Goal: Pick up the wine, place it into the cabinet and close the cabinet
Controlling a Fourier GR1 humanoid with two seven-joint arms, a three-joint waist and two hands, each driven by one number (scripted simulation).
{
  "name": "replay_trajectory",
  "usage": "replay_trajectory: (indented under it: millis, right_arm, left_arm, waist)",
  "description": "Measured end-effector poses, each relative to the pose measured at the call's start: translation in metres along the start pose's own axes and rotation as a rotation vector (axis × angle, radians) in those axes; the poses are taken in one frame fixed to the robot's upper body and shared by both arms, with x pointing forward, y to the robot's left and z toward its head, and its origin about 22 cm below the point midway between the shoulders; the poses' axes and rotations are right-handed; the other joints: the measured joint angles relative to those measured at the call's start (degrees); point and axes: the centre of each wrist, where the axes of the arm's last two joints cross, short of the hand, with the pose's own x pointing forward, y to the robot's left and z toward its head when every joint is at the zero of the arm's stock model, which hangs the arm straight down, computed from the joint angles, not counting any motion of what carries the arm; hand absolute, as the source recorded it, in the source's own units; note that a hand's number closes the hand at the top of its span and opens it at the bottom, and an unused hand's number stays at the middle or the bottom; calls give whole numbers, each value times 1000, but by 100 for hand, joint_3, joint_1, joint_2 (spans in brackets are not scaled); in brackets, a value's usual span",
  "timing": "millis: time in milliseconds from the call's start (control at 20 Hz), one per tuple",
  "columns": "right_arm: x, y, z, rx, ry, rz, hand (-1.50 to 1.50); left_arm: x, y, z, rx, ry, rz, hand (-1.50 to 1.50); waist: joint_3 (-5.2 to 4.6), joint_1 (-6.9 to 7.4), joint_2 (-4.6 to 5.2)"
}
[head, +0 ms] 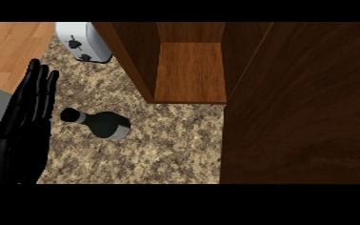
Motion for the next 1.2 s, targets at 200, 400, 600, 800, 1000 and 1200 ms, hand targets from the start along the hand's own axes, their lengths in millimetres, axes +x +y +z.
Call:
replay_trajectory:
  millis: [200,400,600,800,1000,1200]
  right_arm:
    - [2,3,10,-15,10,2,-150]
    - [13,9,23,24,63,-64,-150]
    - [34,16,37,90,113,-152,-150]
    - [63,19,45,110,134,-182,-150]
    - [75,31,50,126,153,-207,-150]
    - [83,45,47,151,180,-258,-150]
  left_arm:
    - [4,10,-4,8,-32,-10,-150]
    - [0,17,0,19,-18,77,-150]
    - [10,19,2,20,38,175,-150]
    - [37,22,3,15,58,209,-150]
    - [56,20,2,18,74,223,-150]
    - [68,23,4,35,91,224,-150]
  waist:
    - [-57,-74,-90]
    - [-81,-115,-130]
    - [-88,-125,-150]
    - [-90,-119,-155]
    - [-90,-120,-153]
    - [-92,-112,-154]
